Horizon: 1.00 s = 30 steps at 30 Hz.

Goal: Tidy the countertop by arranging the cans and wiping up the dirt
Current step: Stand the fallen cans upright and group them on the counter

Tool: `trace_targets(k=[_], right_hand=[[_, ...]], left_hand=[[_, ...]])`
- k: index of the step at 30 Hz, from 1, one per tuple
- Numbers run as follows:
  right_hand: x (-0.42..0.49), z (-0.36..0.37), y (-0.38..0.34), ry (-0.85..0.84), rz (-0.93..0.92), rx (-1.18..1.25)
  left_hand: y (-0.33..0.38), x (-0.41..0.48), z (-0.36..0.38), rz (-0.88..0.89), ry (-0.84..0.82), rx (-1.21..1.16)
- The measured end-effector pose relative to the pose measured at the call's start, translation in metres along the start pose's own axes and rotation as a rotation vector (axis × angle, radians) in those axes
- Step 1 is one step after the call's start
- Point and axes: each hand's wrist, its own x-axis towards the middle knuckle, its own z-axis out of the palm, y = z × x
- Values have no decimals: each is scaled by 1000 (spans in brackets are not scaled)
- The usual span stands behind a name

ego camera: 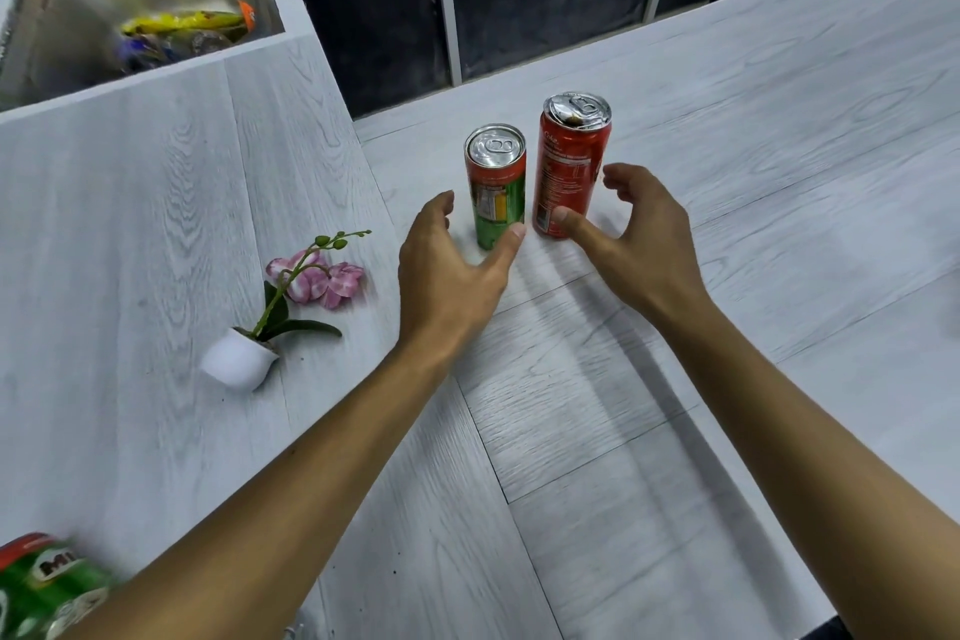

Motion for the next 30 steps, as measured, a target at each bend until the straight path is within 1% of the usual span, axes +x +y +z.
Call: trace_targets(k=[4,10,12,14,18,22,30], right_hand=[[-16,-5,4,-51,-12,-116],[-45,-16,0,-150,-131,-275],[-55,-19,-5,-186,-160,-336],[-65,-22,-11,-202,-199,-377],[-83,-29,-20,-223,-254,-435],[-101,-33,-28,-252,-277,-486],[-142,-26,-43,-281,-289,-511]], left_hand=[[-5,-20,-2,33,-26,108],[-9,-40,-9,177,-148,312],[-9,-46,-11,245,-177,333],[-9,-51,-13,275,-221,351],[-12,-59,-21,299,-280,375],[-15,-67,-35,283,-324,374],[-23,-95,-70,353,-328,399]])
